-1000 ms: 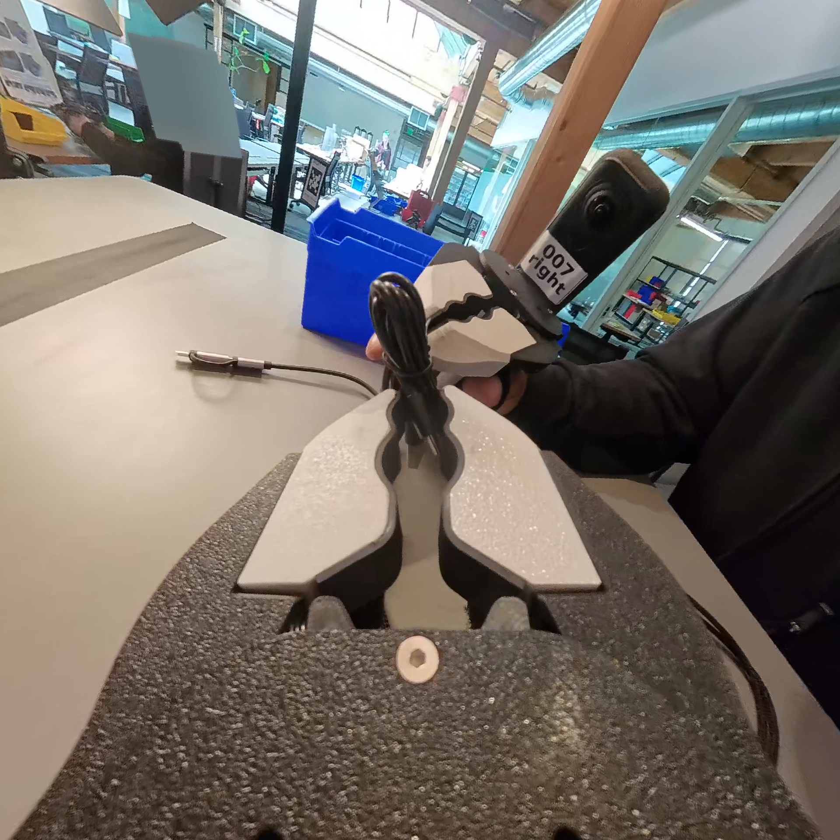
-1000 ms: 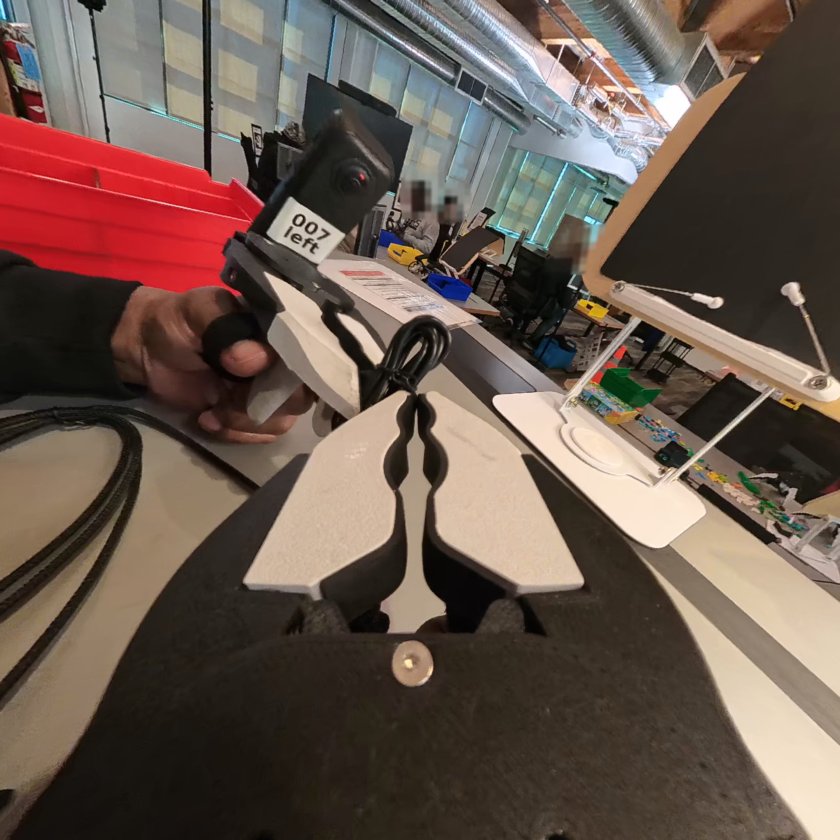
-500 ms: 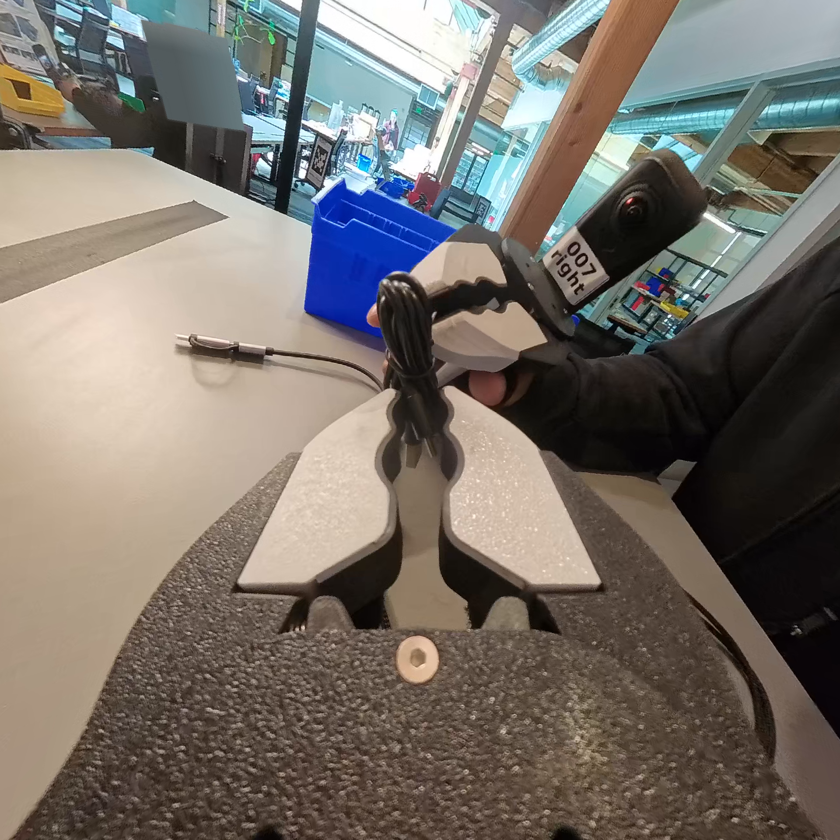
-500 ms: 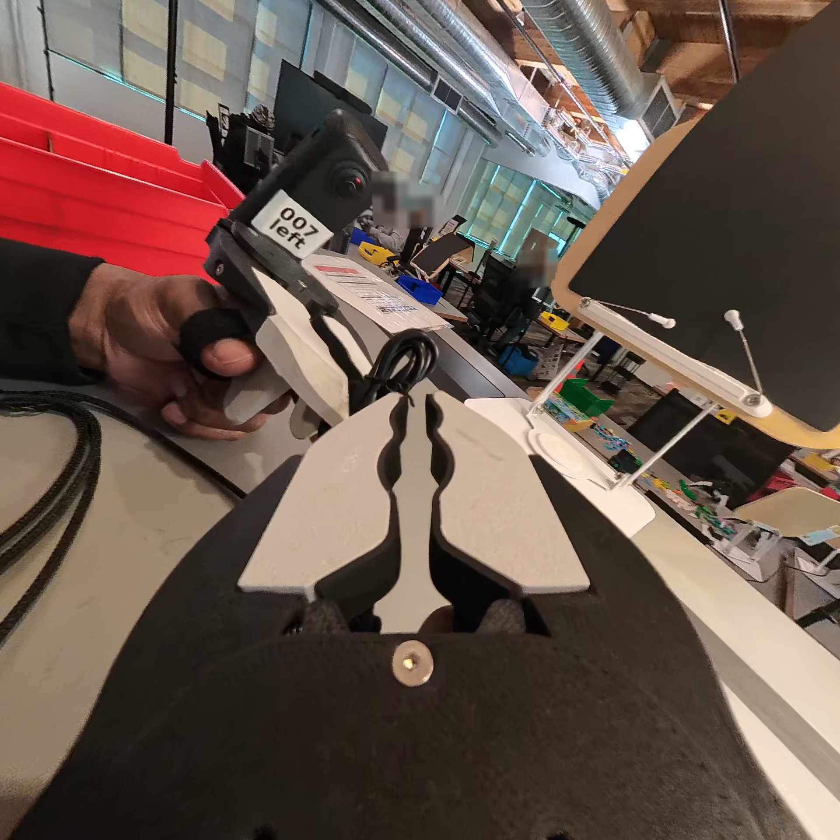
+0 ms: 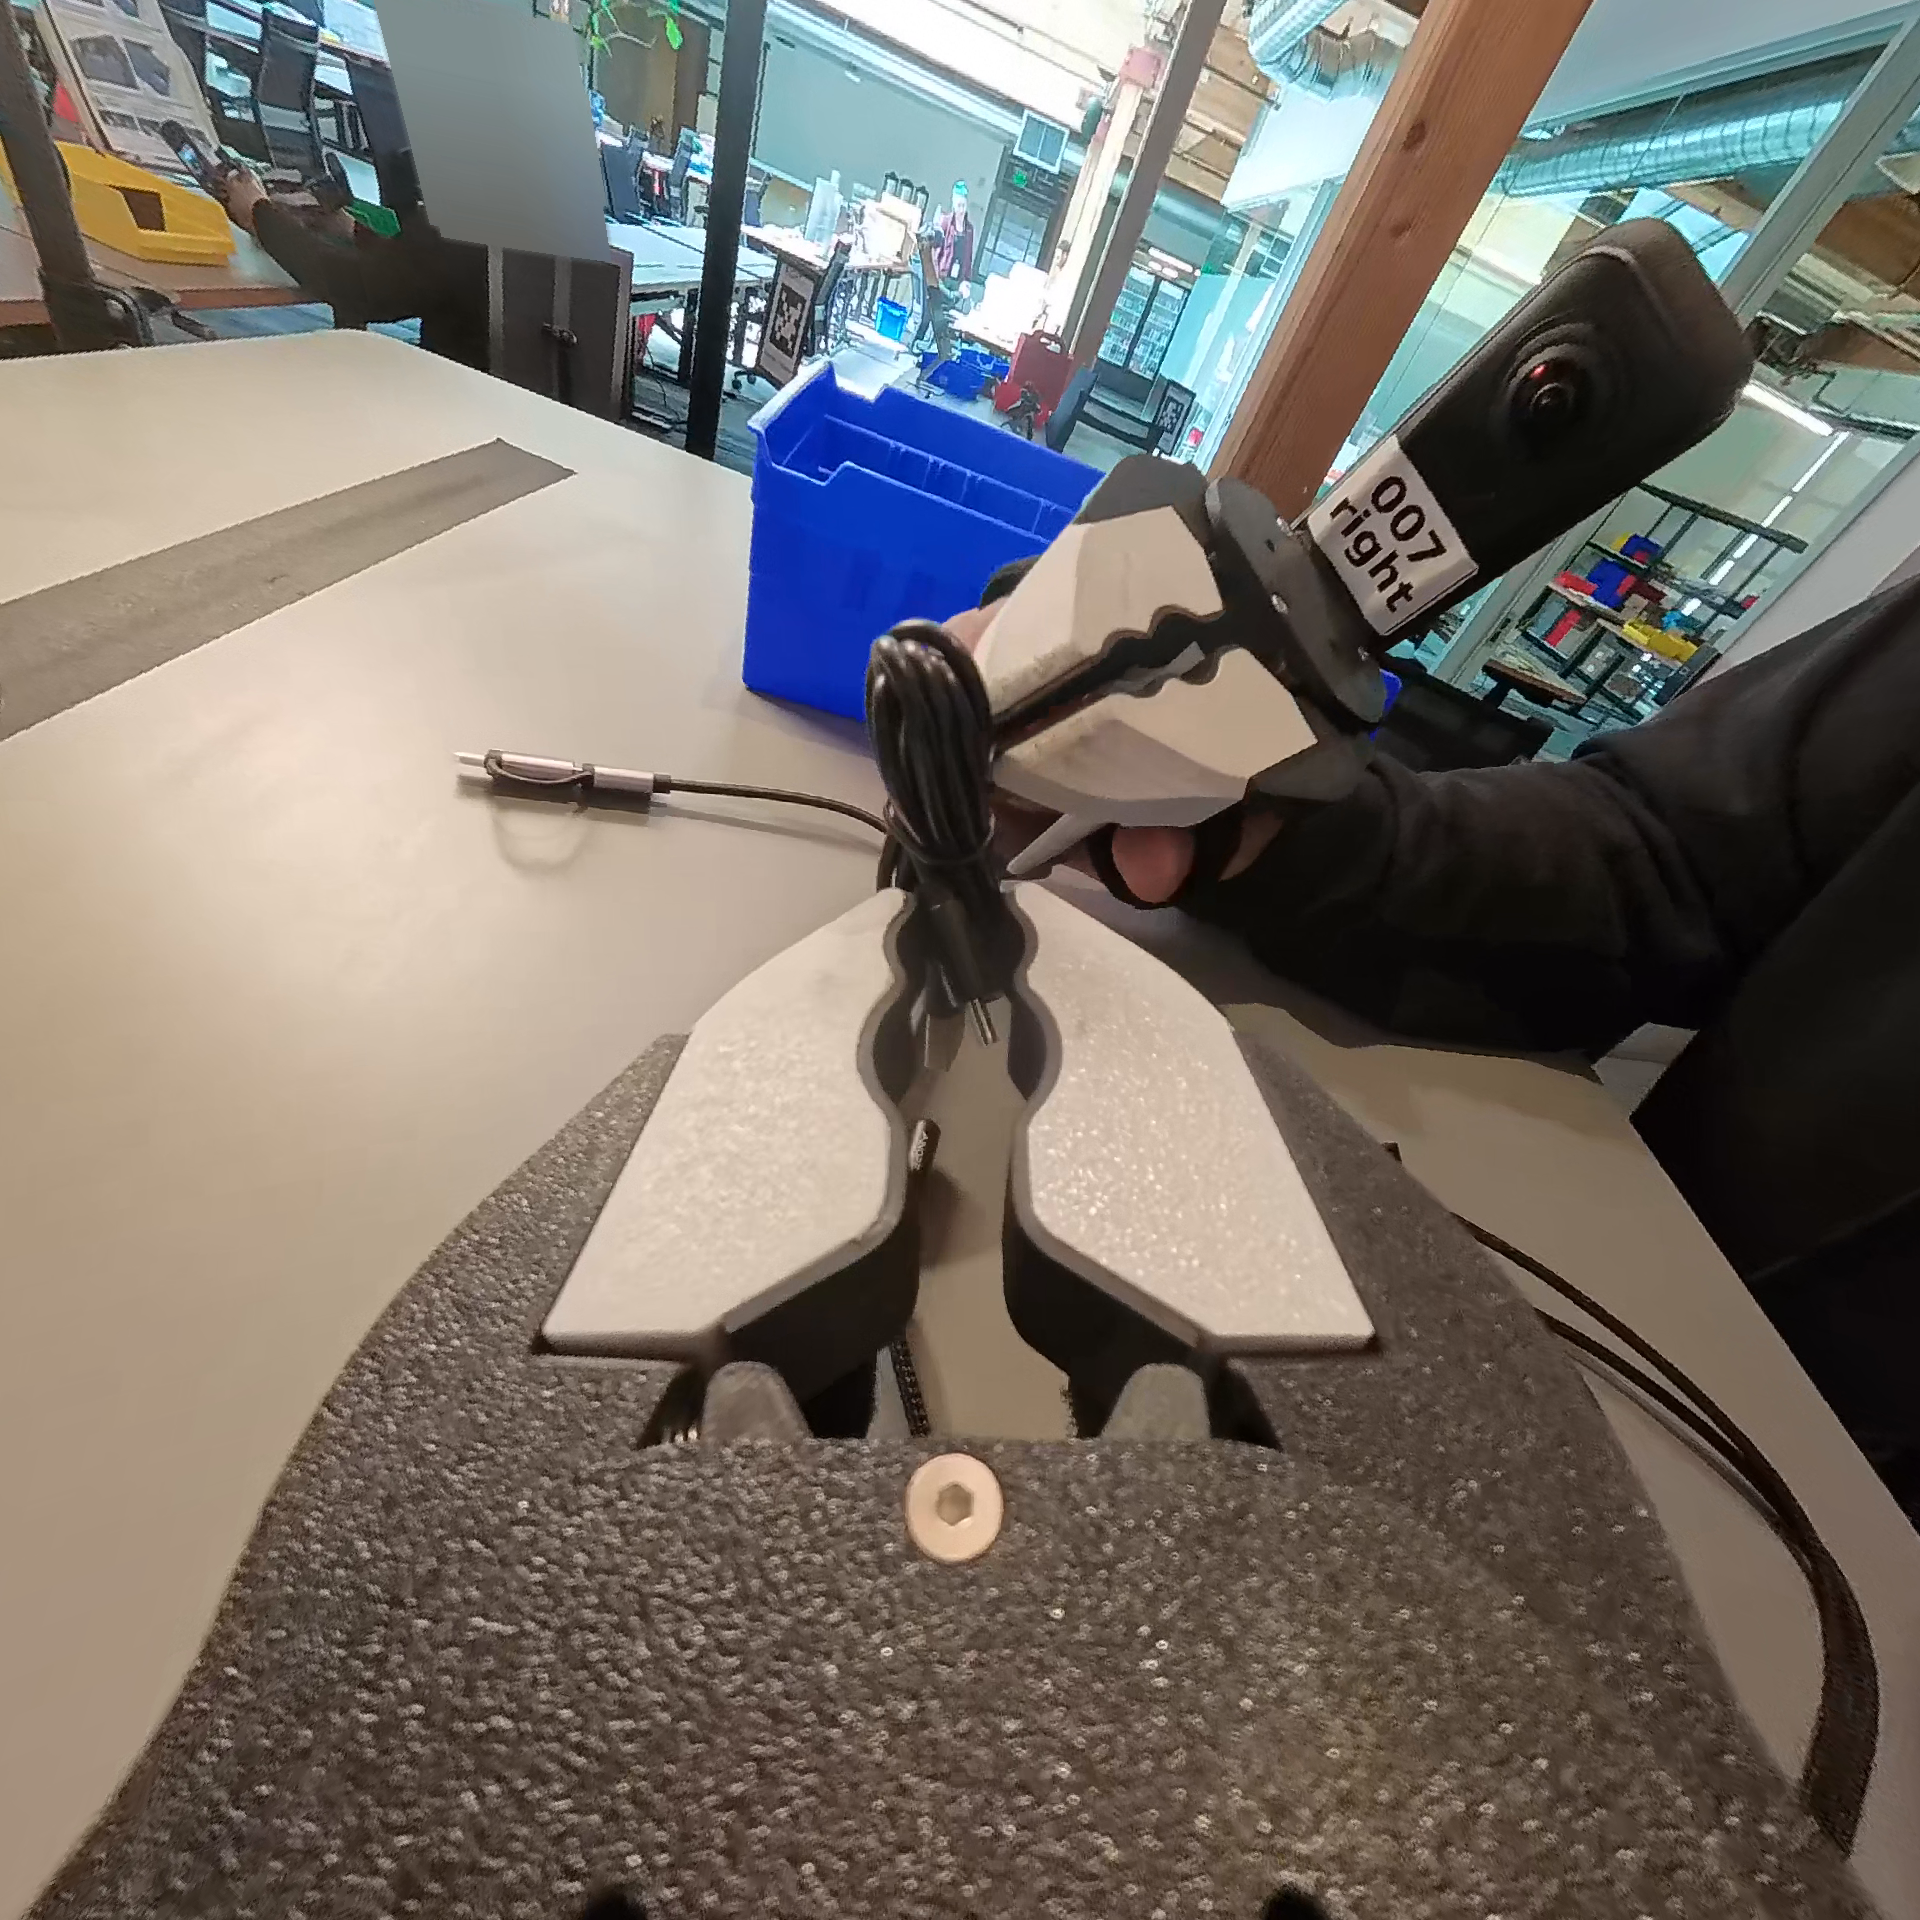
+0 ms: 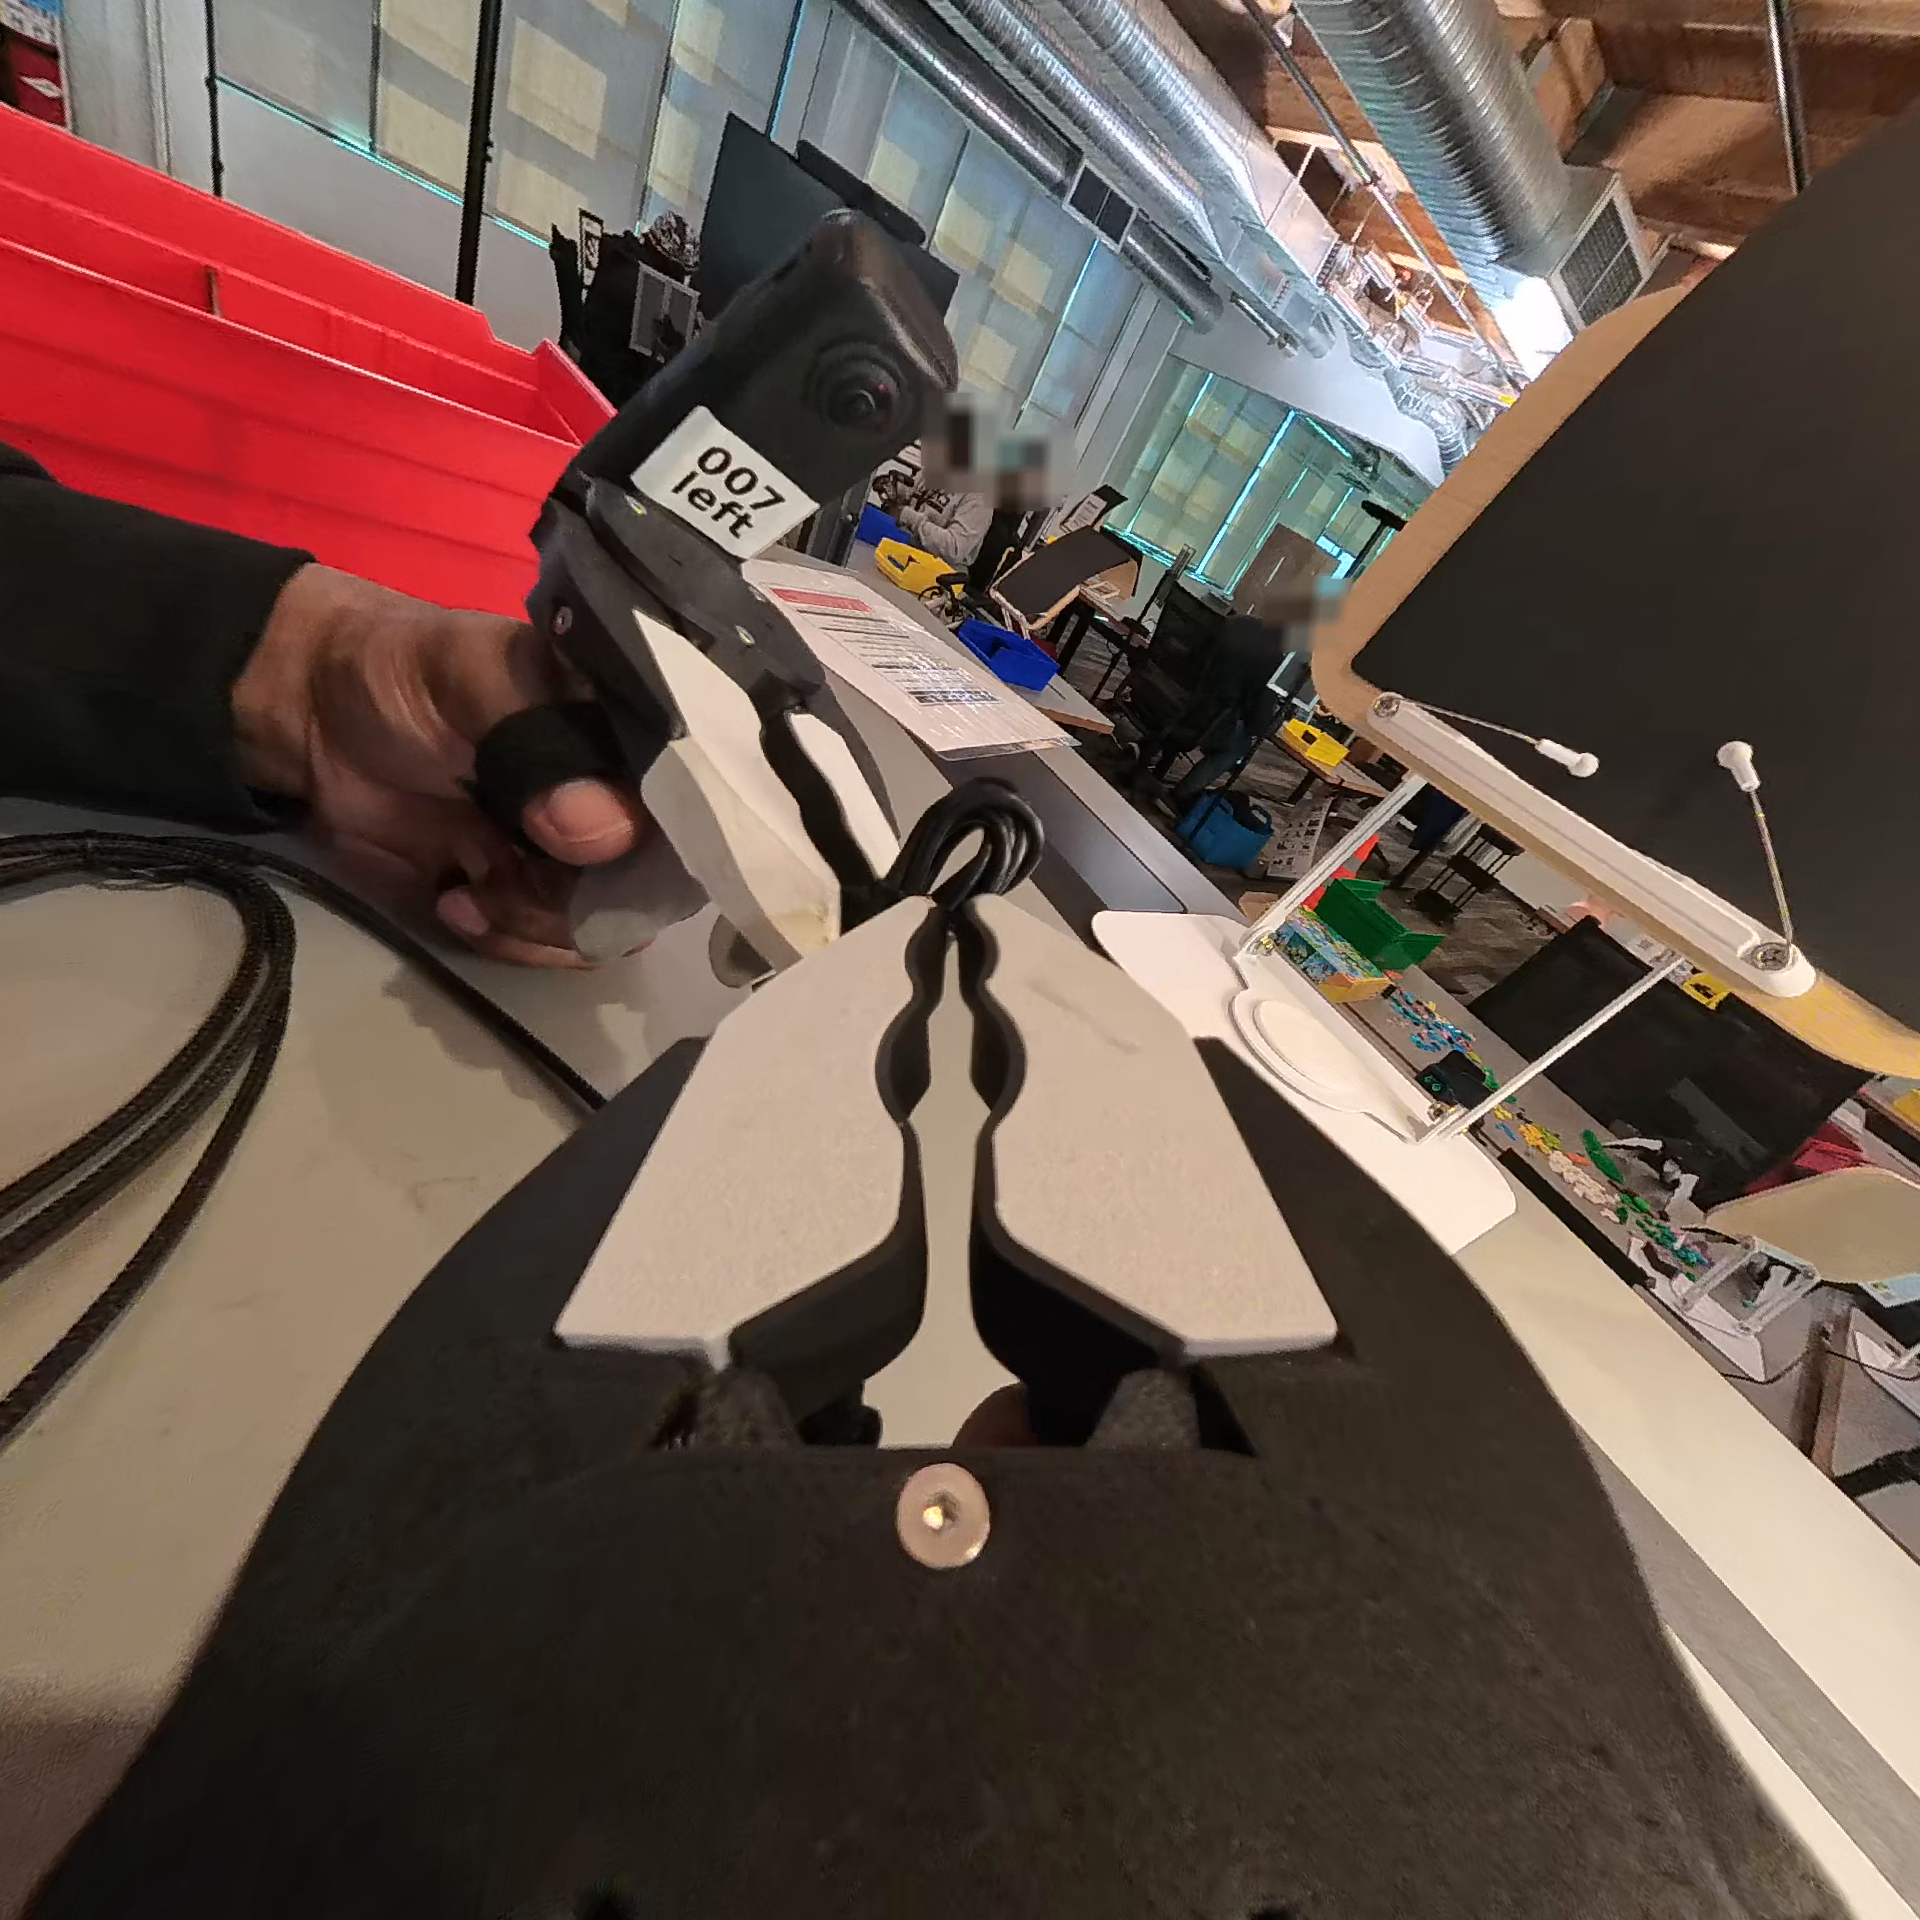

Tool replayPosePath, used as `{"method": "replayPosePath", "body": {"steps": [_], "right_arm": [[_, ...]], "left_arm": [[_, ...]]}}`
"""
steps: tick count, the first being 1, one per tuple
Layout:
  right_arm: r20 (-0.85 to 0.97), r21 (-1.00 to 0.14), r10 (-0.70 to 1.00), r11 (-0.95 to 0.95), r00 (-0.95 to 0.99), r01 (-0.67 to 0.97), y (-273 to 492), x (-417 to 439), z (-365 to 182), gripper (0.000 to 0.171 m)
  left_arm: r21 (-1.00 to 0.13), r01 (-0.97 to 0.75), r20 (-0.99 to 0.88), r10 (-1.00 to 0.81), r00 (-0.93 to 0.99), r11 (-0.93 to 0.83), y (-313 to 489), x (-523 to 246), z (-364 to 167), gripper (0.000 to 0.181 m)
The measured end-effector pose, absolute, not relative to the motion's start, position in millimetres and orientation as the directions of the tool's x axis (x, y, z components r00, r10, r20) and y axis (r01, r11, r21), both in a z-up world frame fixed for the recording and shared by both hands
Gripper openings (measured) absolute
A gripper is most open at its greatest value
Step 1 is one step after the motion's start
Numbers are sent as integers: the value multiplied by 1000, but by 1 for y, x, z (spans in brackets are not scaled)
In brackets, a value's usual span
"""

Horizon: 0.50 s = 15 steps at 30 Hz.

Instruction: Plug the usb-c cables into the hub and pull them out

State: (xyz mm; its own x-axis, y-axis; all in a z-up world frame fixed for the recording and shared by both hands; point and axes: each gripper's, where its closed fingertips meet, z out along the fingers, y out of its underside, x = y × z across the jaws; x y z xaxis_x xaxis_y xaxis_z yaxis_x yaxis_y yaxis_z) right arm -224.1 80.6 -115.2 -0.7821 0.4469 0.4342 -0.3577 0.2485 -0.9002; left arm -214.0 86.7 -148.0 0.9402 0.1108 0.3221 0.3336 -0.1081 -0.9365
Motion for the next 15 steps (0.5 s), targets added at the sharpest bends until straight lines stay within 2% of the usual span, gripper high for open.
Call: {"method": "replayPosePath", "body": {"steps": [7,15], "right_arm": [[522,-851,431,317,-736,-418,76,-221,-117,0],[531,-845,436,336,-727,-416,75,-223,-122,1]], "left_arm": [[-938,338,325,138,936,-78,83,-220,-146,14],[-938,345,339,119,933,-35,80,-220,-140,13]]}}
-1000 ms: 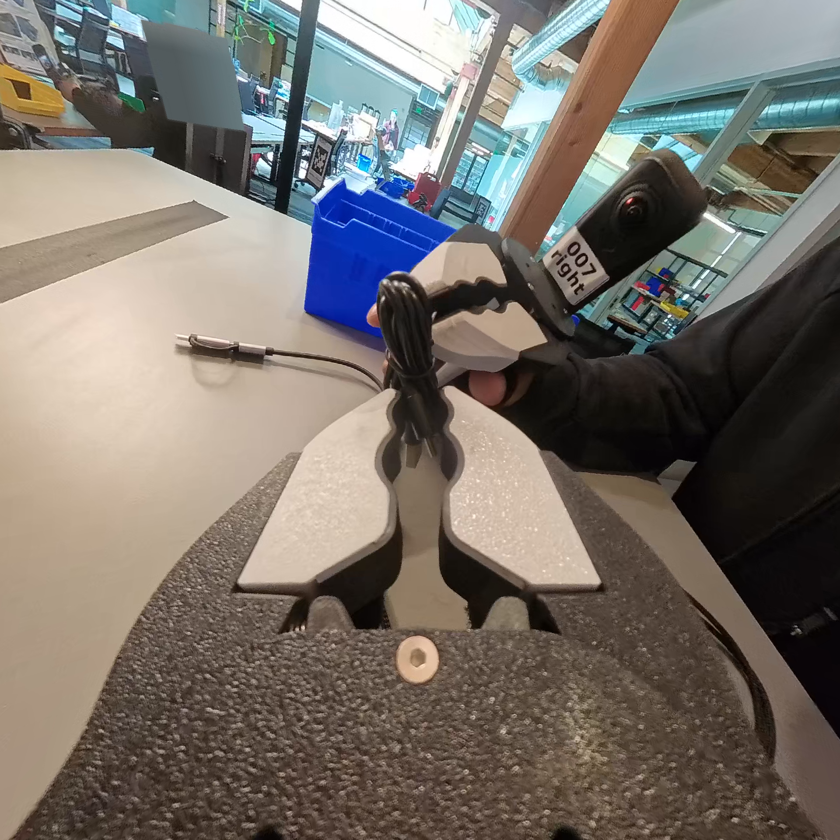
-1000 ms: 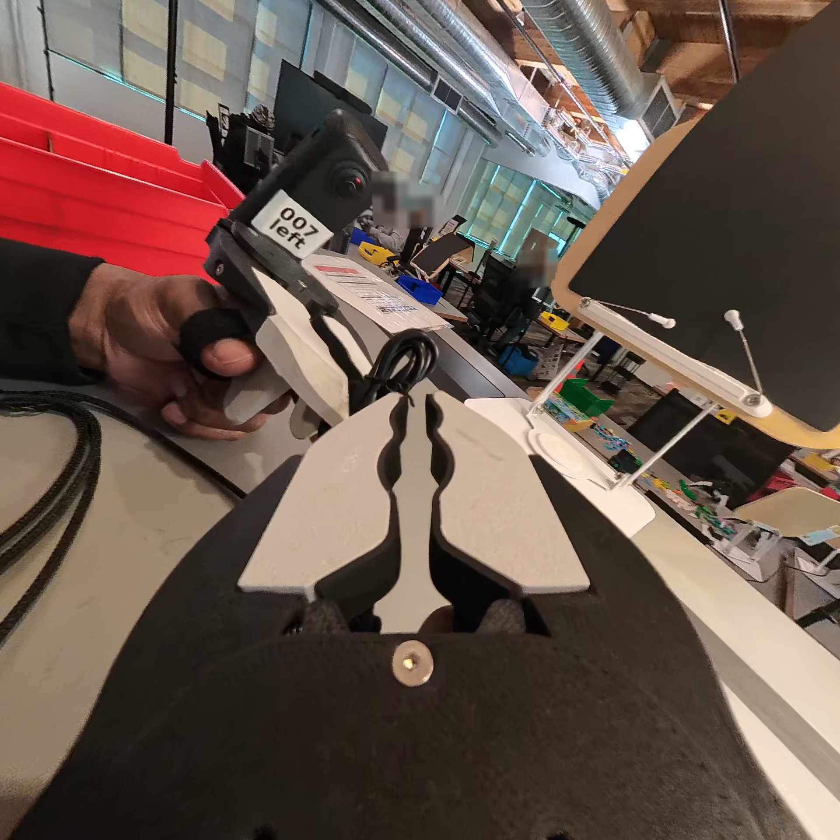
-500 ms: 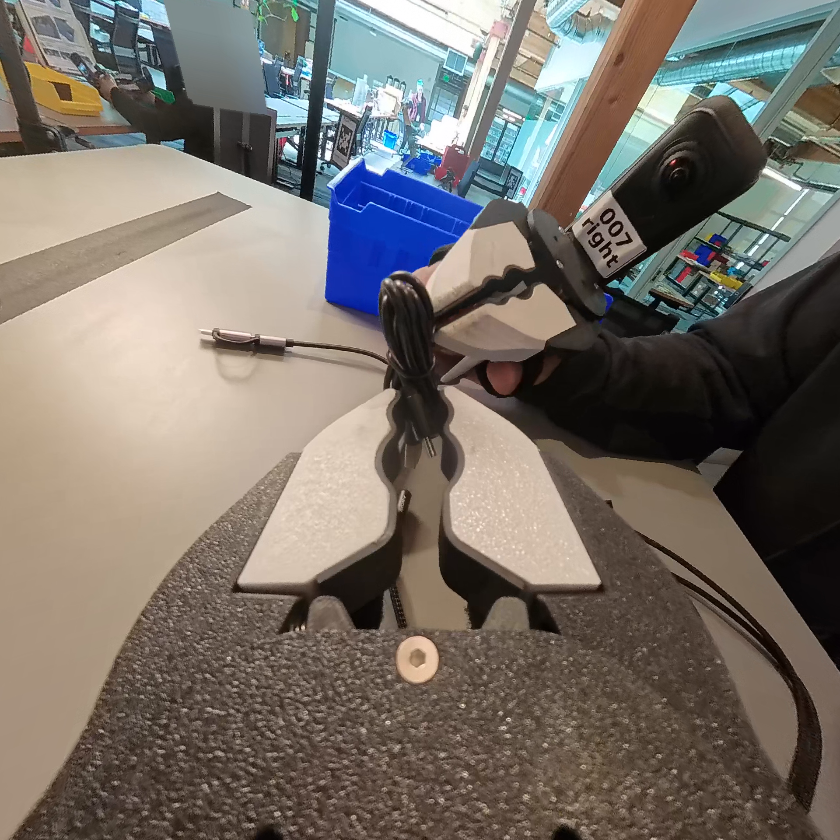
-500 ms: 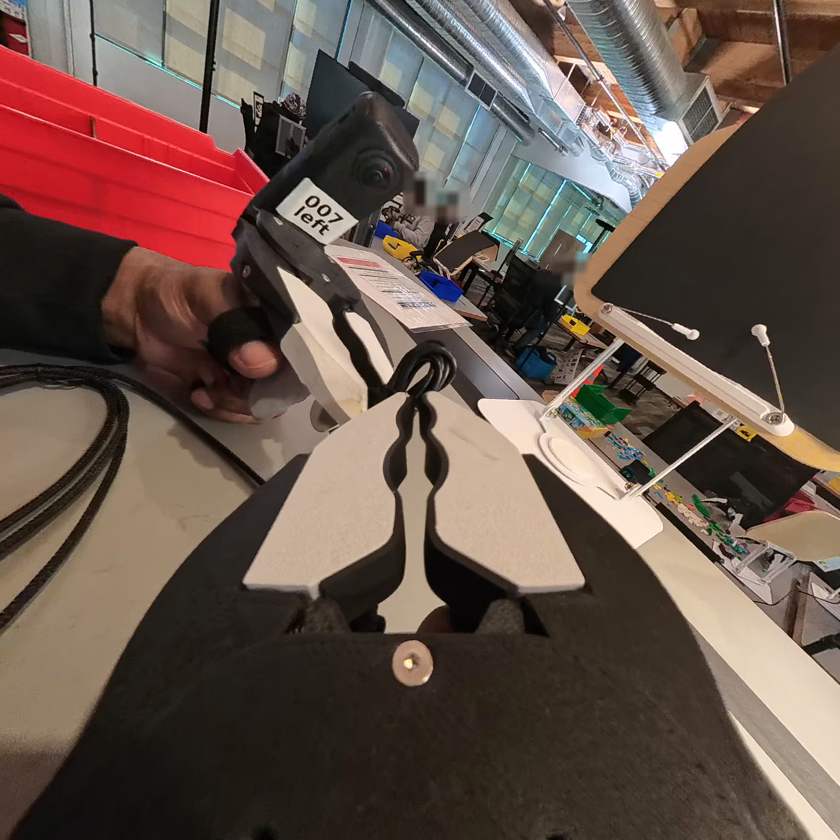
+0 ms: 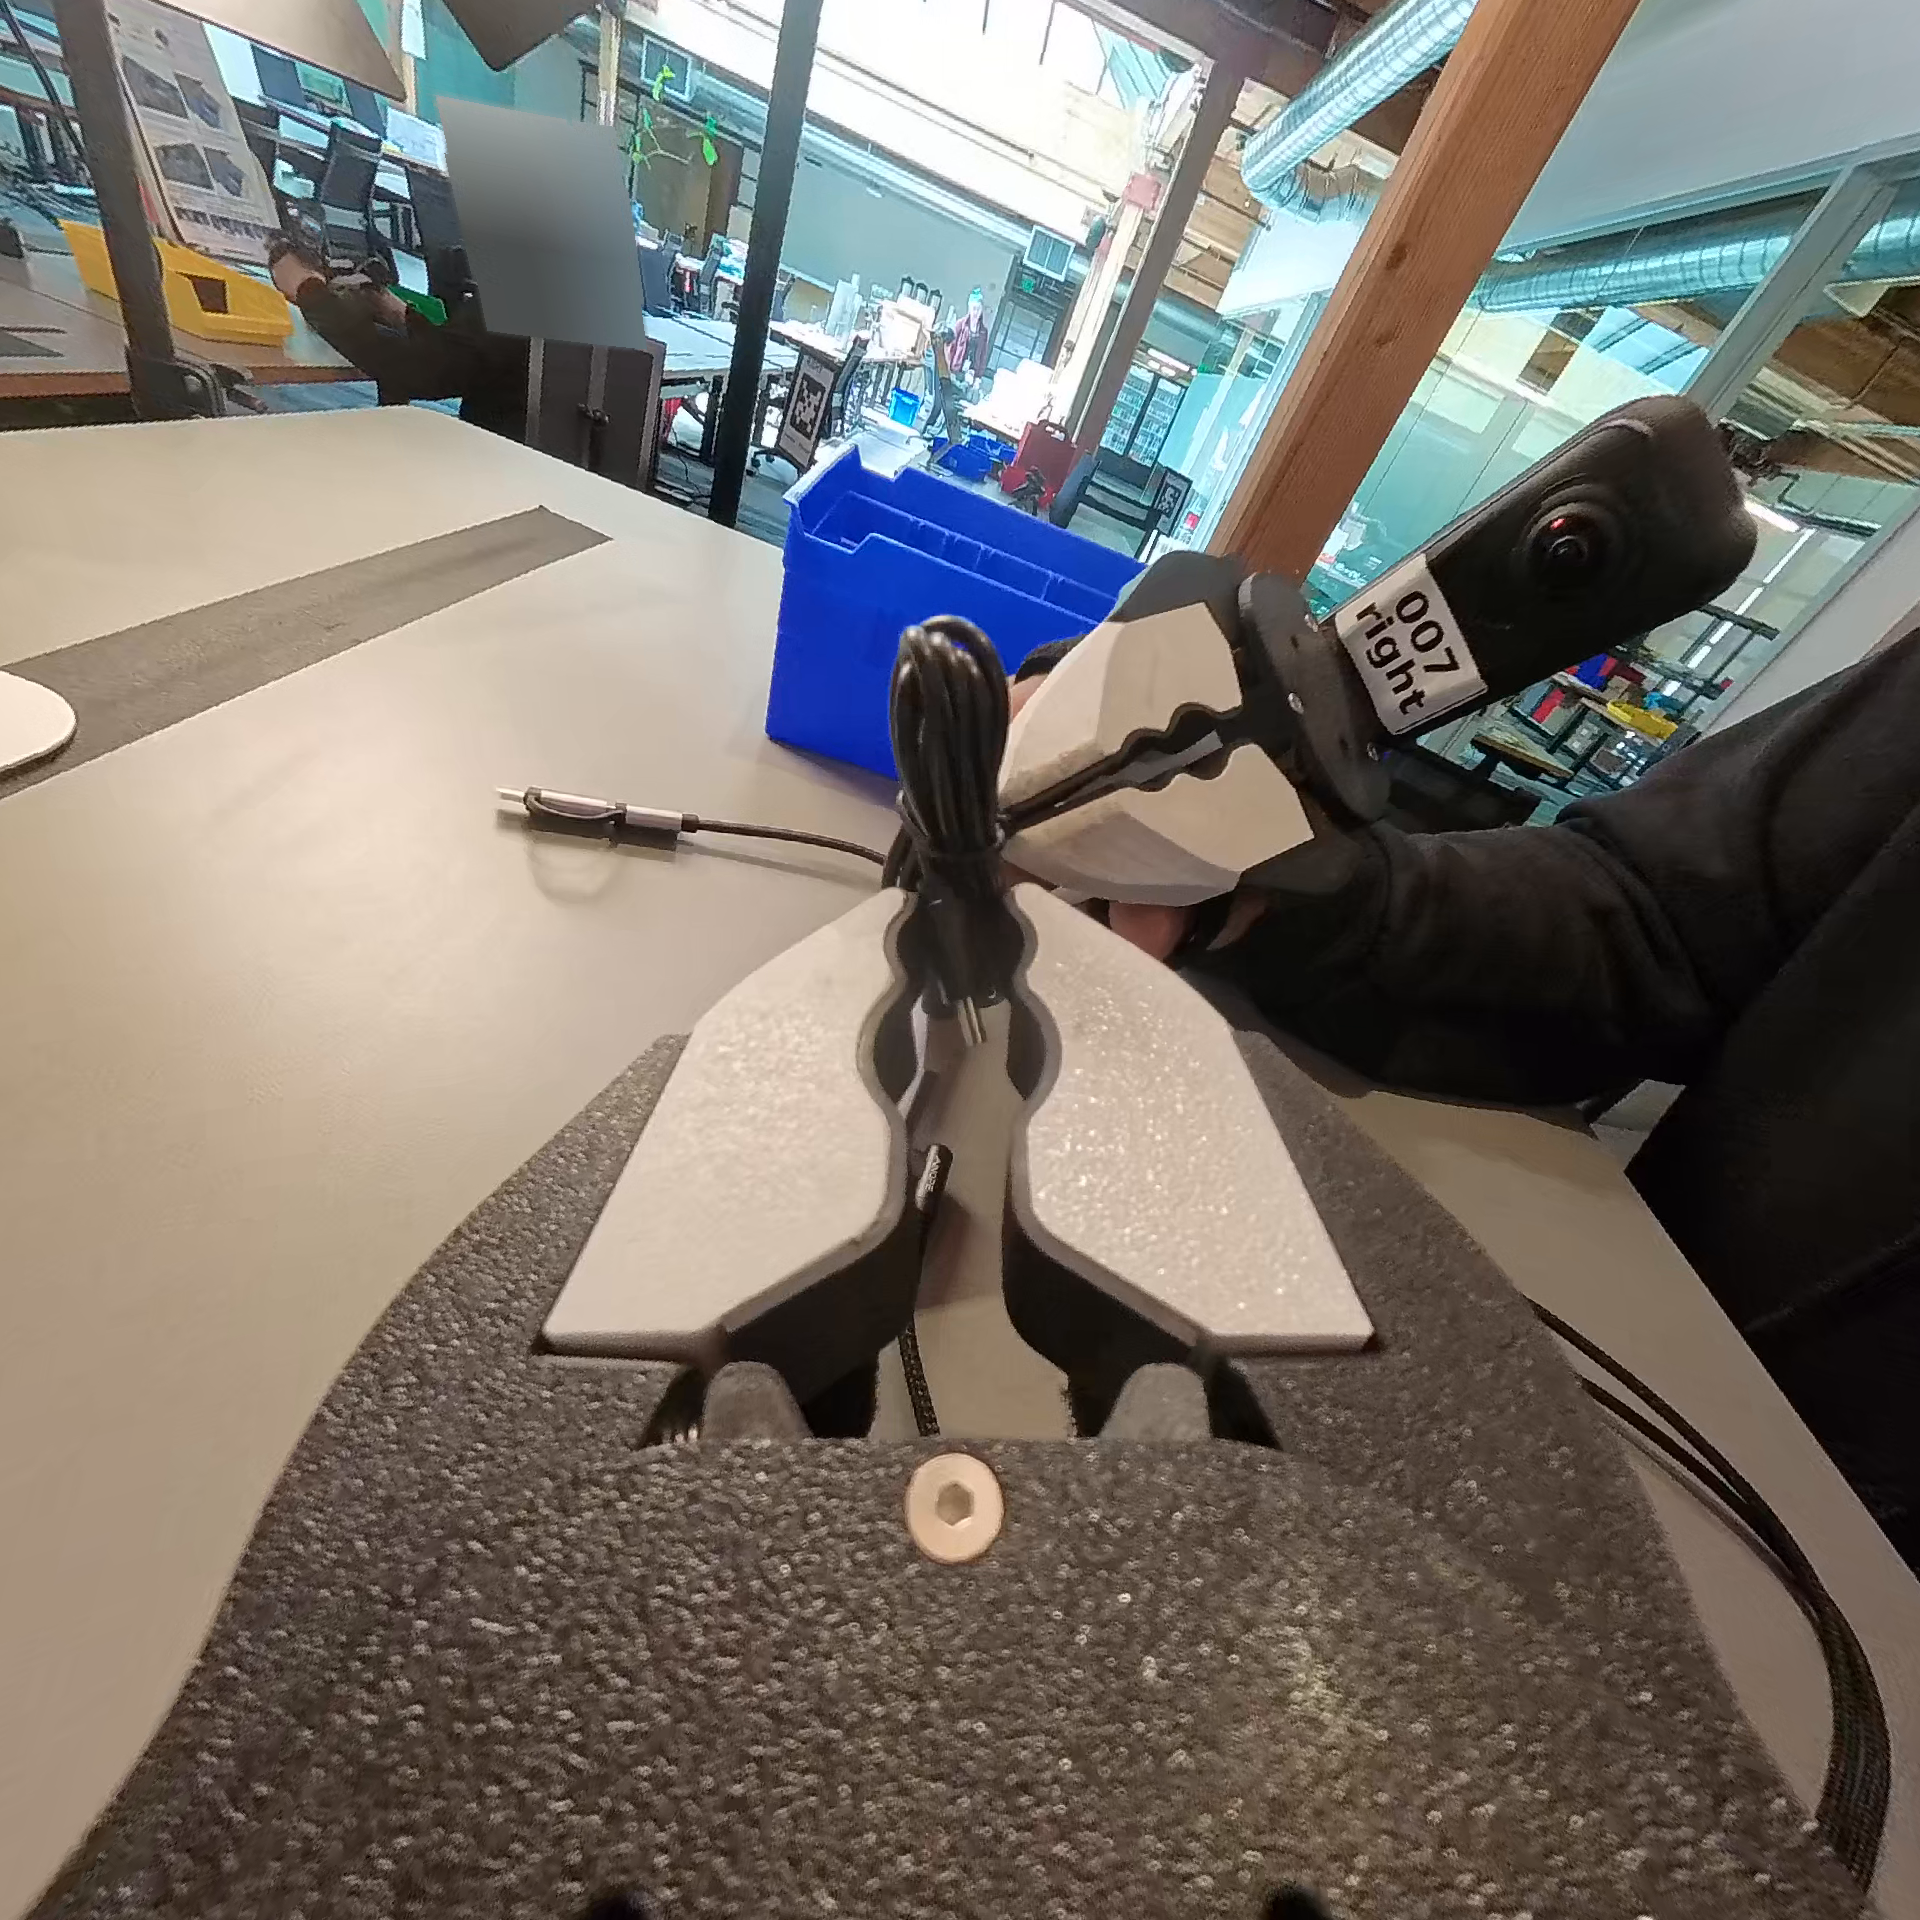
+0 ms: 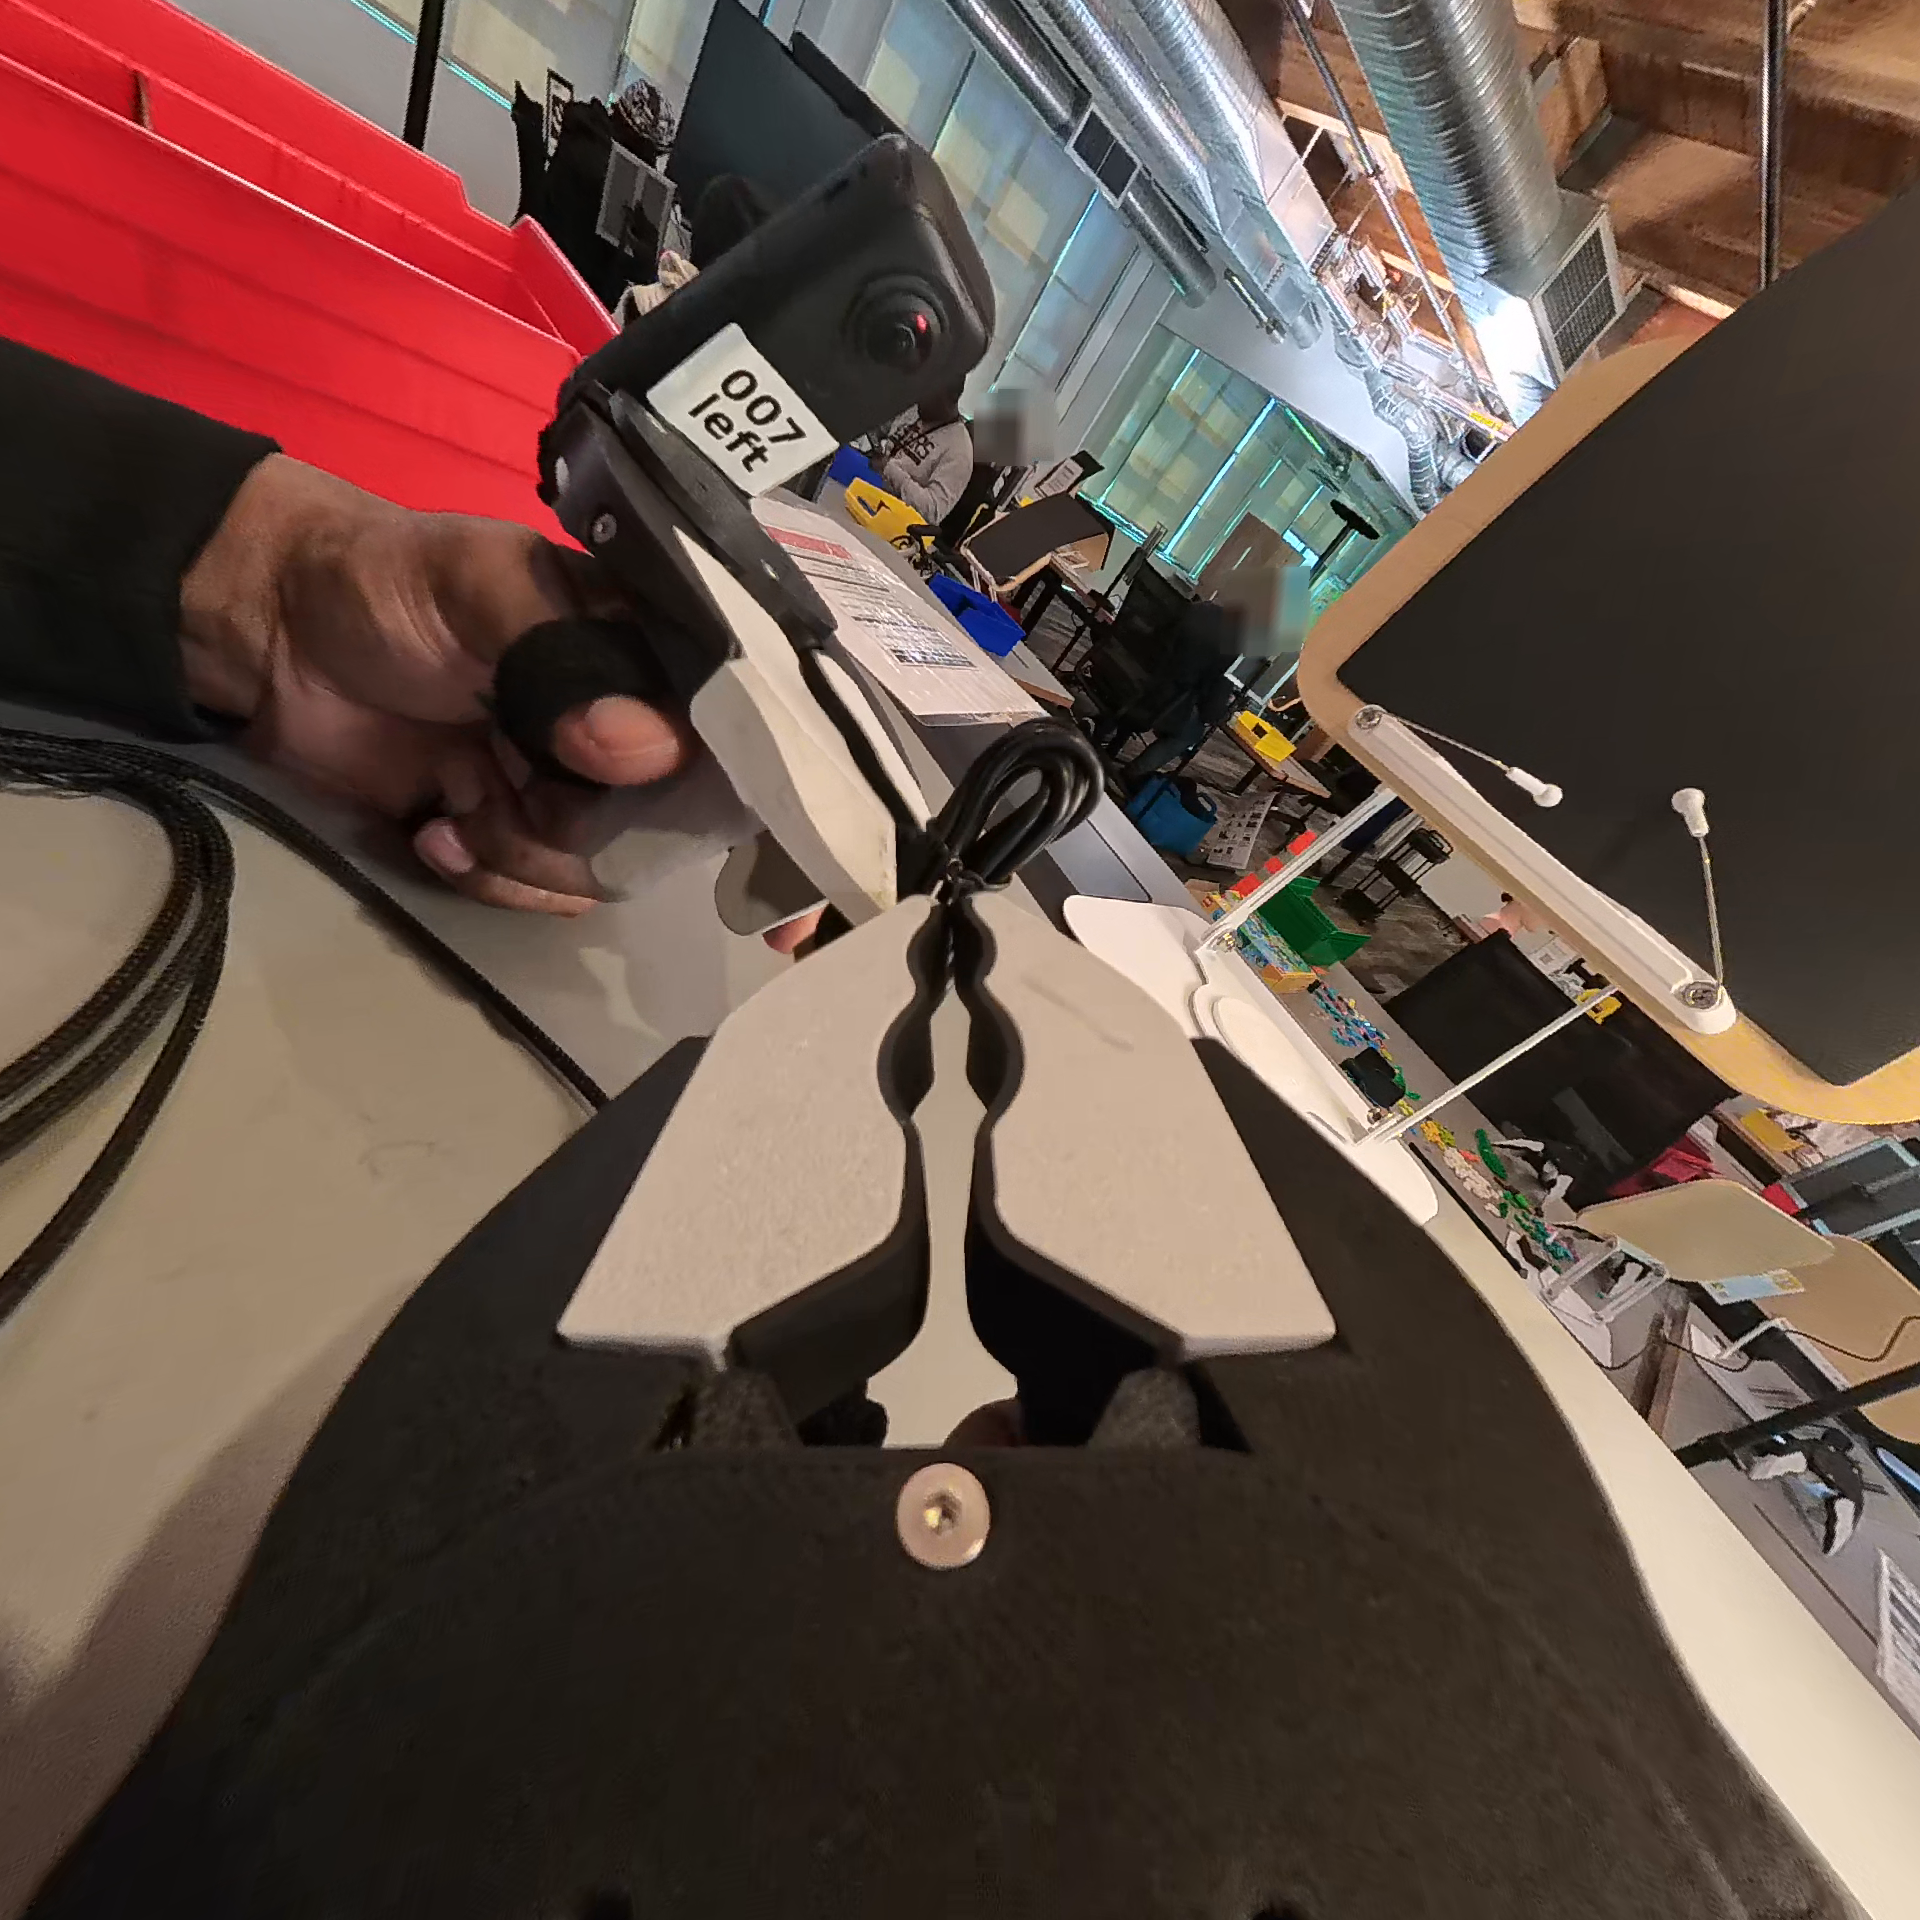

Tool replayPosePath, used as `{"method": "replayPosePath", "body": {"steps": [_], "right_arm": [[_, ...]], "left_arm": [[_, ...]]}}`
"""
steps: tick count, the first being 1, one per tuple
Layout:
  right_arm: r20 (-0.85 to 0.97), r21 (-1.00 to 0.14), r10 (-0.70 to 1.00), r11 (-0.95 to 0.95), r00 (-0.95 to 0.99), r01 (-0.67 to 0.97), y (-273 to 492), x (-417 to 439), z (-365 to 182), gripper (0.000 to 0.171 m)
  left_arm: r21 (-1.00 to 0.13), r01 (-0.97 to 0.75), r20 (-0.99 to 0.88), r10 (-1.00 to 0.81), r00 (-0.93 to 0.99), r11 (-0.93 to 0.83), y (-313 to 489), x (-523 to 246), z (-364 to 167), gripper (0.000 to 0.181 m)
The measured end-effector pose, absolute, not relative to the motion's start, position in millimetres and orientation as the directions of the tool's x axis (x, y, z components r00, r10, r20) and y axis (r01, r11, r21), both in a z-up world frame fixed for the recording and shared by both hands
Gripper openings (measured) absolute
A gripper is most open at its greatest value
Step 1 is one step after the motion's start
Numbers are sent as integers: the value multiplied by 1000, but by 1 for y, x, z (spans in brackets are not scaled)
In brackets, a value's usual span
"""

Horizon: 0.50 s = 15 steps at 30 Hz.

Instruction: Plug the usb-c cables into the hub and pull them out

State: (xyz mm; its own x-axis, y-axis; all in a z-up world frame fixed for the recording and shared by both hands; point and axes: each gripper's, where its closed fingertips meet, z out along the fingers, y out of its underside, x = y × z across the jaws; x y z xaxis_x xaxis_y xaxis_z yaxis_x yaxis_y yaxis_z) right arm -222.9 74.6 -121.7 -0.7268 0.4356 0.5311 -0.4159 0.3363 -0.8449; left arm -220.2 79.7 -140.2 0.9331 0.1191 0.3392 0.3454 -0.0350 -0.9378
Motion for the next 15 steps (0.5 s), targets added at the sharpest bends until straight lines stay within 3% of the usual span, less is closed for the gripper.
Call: {"method": "replayPosePath", "body": {"steps": [8,15], "right_arm": [[517,-854,437,324,-736,-408,74,-223,-122,1],[356,-934,430,141,-830,-327,84,-219,-107,9]], "left_arm": [[-938,346,342,105,934,-17,78,-220,-137,13],[-935,353,354,90,931,25,75,-221,-133,13]]}}
